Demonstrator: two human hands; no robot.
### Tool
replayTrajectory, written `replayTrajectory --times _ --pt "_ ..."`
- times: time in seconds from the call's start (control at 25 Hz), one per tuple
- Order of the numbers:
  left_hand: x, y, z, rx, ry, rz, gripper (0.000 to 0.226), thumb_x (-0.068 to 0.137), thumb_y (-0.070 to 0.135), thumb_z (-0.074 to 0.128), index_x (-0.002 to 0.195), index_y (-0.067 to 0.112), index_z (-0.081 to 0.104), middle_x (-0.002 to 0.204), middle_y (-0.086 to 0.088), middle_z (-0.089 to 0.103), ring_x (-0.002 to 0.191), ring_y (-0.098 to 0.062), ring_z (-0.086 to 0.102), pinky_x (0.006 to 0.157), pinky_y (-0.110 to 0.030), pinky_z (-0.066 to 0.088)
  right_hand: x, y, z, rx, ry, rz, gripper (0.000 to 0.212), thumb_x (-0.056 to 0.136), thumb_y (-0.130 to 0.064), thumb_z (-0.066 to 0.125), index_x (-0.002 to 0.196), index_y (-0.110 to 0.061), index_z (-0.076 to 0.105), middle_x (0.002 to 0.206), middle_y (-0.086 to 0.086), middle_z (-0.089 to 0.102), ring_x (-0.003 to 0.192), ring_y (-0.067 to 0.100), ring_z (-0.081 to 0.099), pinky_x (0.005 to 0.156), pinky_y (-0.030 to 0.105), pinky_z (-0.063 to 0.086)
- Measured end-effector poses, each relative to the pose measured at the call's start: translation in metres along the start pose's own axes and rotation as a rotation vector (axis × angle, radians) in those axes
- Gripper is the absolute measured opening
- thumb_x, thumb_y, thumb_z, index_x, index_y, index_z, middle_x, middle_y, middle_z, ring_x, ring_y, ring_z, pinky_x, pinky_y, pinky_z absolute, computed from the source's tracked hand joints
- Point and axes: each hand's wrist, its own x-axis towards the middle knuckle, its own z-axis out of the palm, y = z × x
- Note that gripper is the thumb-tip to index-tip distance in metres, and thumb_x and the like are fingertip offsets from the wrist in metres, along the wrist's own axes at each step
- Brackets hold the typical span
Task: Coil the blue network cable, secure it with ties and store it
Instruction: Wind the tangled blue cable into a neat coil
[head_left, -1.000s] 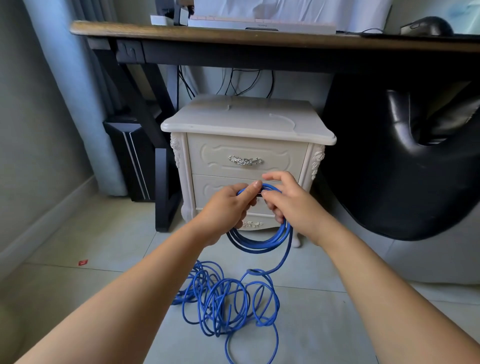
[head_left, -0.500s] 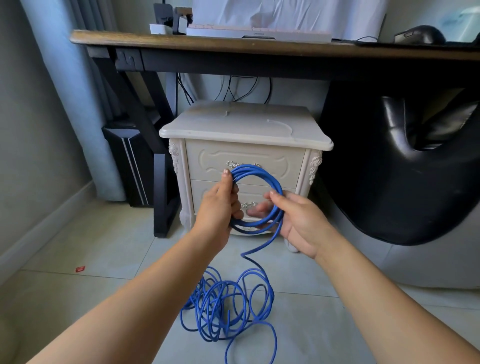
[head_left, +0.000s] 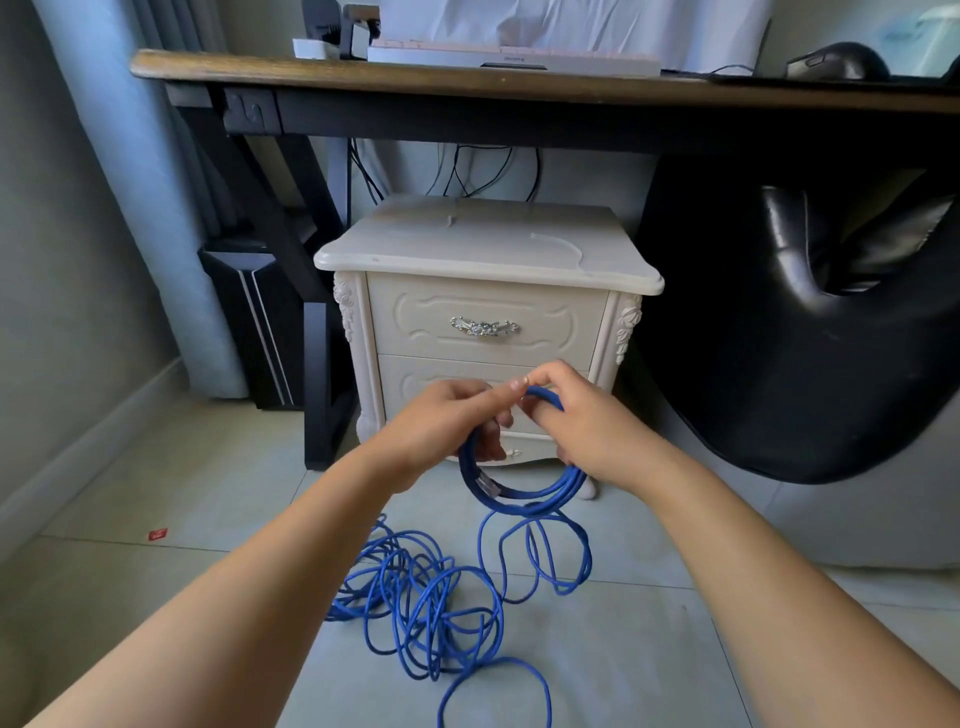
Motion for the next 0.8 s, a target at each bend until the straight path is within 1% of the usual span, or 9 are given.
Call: replayTrajectory --times 0.08,0.16,0.24,0.32,0.44,0.56,0.64,0.72,0.8 --pt "0.0 -0.001 0.003 0.109 0.011 0.041 0.045 0.092 0.051 0.057 0.079 0.008 0.059 0.054 0.001 0.049 0.052 -0.018 0.05 0.062 -0.029 0.048 -0.003 -0.003 0.001 -0.088 0.004 -0.047 0.005 0.099 -0.036 0.047 0.103 -0.032 0.048 0.067 -0.01 0.054 0.049 0.008 0.042 0.051 0.025 0.036" --pt "-0.001 0.001 0.005 0.117 0.049 0.084 0.041 0.095 0.047 0.053 0.074 0.011 0.052 0.052 0.007 0.039 0.047 -0.013 0.037 0.053 -0.024 0.038 -0.003 -0.004 0.002 -0.015 0.014 -0.066 0.011 0.098 -0.034 0.05 0.109 -0.035 0.047 0.069 -0.007 0.053 0.051 0.011 0.043 0.052 0.025 0.038" --pt "-0.001 0.004 0.006 0.074 0.113 0.12 0.04 0.098 0.043 0.05 0.07 0.014 0.046 0.051 0.01 0.032 0.045 -0.009 0.029 0.048 -0.022 0.03 -0.002 -0.003 0.002 0.229 0.015 -0.052 0.027 0.097 -0.025 0.055 0.122 -0.033 0.047 0.073 -0.004 0.054 0.055 0.012 0.047 0.057 0.027 0.044" --pt "0.0 0.006 0.006 -0.029 0.19 0.112 0.04 0.099 0.042 0.048 0.068 0.016 0.043 0.051 0.011 0.03 0.044 -0.009 0.027 0.048 -0.023 0.028 -0.001 0.001 -0.001 0.574 -0.009 0.026 0.034 0.095 -0.013 0.058 0.128 -0.02 0.05 0.071 -0.001 0.057 0.06 0.014 0.054 0.061 0.03 0.049" --pt "0.001 0.007 0.004 -0.208 0.292 0.074 0.043 0.099 0.043 0.049 0.065 0.018 0.04 0.048 0.011 0.028 0.042 -0.009 0.026 0.046 -0.023 0.028 -0.005 0.006 -0.005 0.736 -0.177 0.173 0.019 0.094 -0.012 0.058 0.11 -0.004 0.061 0.074 0.007 0.066 0.077 0.024 0.066 0.073 0.034 0.056" --pt "0.0 0.008 0.004 -0.318 0.348 0.046 0.043 0.099 0.045 0.048 0.065 0.02 0.037 0.051 0.008 0.024 0.044 -0.01 0.022 0.047 -0.024 0.026 -0.009 0.011 -0.007 0.756 -0.27 0.23 0.01 0.092 -0.013 0.059 0.097 -0.006 0.064 0.083 0.01 0.072 0.085 0.026 0.069 0.083 0.034 0.057" --pt "0.001 0.009 0.006 -0.391 0.347 0.041 0.043 0.1 0.045 0.046 0.065 0.022 0.036 0.053 0.007 0.021 0.046 -0.011 0.02 0.049 -0.025 0.025 -0.008 0.01 -0.009 0.742 -0.201 0.163 0.009 0.095 -0.013 0.056 0.095 -0.008 0.063 0.086 0.01 0.073 0.087 0.026 0.069 0.08 0.032 0.055" --pt "0.004 0.01 0.009 -0.456 0.3 0.034 0.042 0.1 0.046 0.045 0.066 0.021 0.038 0.054 0.006 0.022 0.047 -0.012 0.022 0.053 -0.026 0.028 -0.005 0.009 -0.007 0.829 -0.072 0.083 0.015 0.099 -0.016 0.05 0.093 -0.008 0.061 0.079 0.009 0.072 0.083 0.025 0.069 0.078 0.032 0.057" --pt "0.004 0.011 0.009 -0.511 0.227 0.012 0.041 0.1 0.047 0.043 0.072 0.018 0.047 0.054 0.004 0.031 0.046 -0.012 0.032 0.056 -0.027 0.035 -0.003 0.005 -0.003 1.065 -0.005 0.06 0.019 0.101 -0.018 0.045 0.092 -0.006 0.057 0.062 0.005 0.058 0.063 0.023 0.063 0.07 0.036 0.059"
